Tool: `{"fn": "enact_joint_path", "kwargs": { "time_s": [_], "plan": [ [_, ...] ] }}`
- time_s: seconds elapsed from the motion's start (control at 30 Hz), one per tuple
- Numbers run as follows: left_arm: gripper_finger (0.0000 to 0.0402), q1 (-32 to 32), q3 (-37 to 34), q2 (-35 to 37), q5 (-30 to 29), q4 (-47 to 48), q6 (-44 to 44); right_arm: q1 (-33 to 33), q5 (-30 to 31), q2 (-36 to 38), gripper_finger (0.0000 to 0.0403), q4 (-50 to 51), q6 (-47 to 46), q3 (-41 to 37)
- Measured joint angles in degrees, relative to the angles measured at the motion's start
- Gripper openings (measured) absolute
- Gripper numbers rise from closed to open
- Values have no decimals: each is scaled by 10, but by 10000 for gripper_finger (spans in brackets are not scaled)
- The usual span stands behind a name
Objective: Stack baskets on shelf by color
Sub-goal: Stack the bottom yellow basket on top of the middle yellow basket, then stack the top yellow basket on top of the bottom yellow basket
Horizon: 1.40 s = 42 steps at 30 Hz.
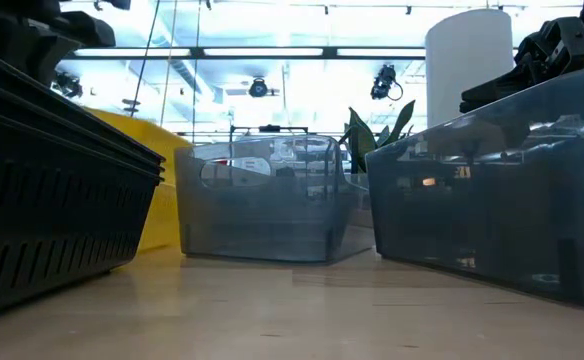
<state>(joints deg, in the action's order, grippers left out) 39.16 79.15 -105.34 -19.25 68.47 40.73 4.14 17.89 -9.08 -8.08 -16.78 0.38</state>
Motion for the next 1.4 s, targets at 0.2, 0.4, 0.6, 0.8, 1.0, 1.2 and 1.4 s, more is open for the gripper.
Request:
{"fn": "enact_joint_path", "kwargs": {
  "time_s": [0.2, 0.4, 0.6, 0.8, 1.0, 1.2, 1.4],
  "plan": [
    [40, 0, 0, 0, 0, -9, 11, 0, 0, 0, 109, 0, 0, 0],
    [104, 0, 1, 0, 0, -6, 26, 0, 0, 0, 109, 0, 0, 0],
    [150, -2, 47, 0, -1, 56, 36, 0, 0, 0, 109, 0, 0, 0],
    [148, -29, 62, 0, -25, 112, 37, 0, 0, 0, 109, 0, 0, 0],
    [113, -76, 54, 15, -36, 120, -28, 0, 0, 0, 109, 0, 0, 0],
    [85, -144, -4, 81, -40, 116, -68, 0, 0, 0, 109, 0, 0, 0],
    [63, -224, -90, 161, -39, 53, -97, 0, 0, 0, 109, 0, 0, 0]
  ]
}}
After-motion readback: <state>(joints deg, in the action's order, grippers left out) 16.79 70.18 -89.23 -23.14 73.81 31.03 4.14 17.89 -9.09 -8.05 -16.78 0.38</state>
